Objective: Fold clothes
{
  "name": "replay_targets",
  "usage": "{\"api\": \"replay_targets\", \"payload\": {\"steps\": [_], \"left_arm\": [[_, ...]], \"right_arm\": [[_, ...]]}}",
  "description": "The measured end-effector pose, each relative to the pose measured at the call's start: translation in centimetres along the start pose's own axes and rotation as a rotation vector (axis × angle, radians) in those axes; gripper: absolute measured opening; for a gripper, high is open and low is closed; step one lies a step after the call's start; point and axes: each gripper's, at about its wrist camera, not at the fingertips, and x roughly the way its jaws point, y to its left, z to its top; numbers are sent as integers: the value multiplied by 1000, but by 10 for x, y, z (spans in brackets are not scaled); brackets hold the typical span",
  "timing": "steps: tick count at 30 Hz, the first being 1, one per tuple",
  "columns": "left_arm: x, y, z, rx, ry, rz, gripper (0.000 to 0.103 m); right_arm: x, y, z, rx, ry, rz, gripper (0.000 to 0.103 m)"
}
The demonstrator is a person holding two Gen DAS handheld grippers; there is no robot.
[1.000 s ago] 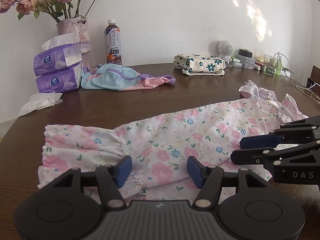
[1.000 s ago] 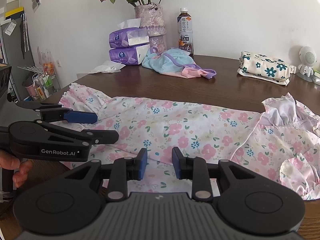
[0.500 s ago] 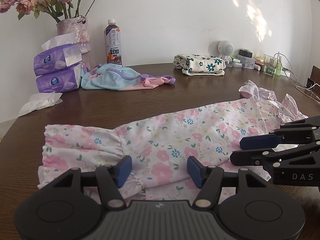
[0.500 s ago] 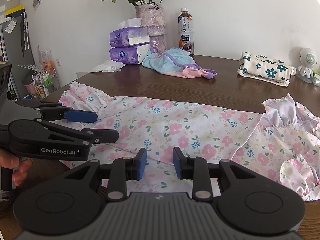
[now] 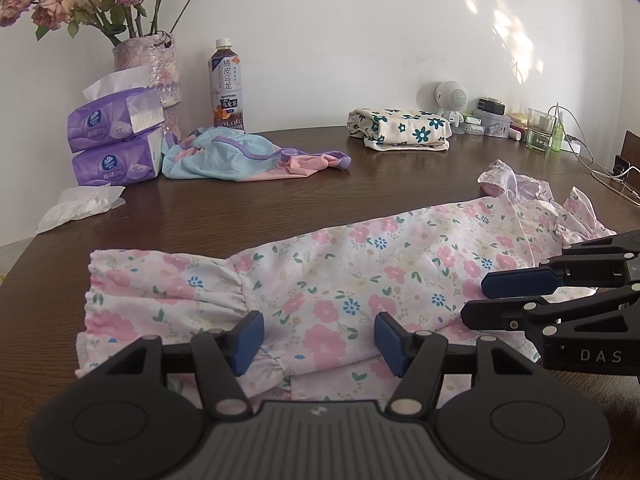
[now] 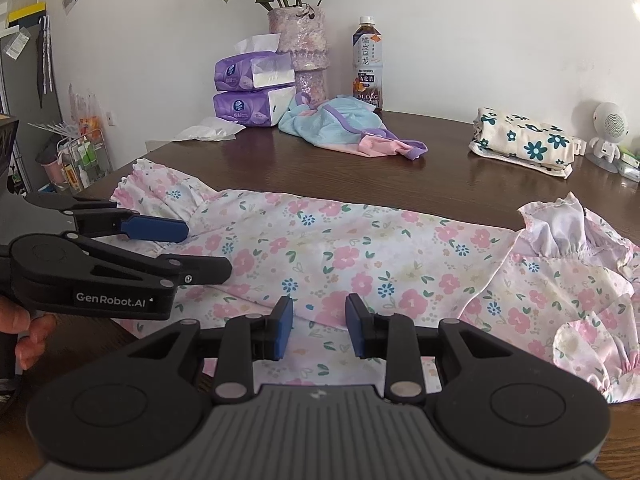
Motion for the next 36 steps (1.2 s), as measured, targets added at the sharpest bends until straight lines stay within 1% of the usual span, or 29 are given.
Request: {"api": "replay_targets", "payload": {"steps": [12,17,19,23,26,36], "left_arm": [[0,0,0,0,0,0,60],[0,0,0,0,0,-1,60],[0,0,0,0,0,0,60],[0,1,0,0,0,0,60],[1,1,0,1,0,0,60],[0,1,0,1,0,1,60]], "right_arm": [[-4,-8,-2,40,-4,-29,29],[-7,-17,-3,44,-5,-59,29],[-8,-21,-4,54,-7,-52,29],[-11,-26,-5,52,-5,-83,29],[-14,-32,-6,73,-10,-65,29],[-22,-43,-9,93,-17,-120,29]]}}
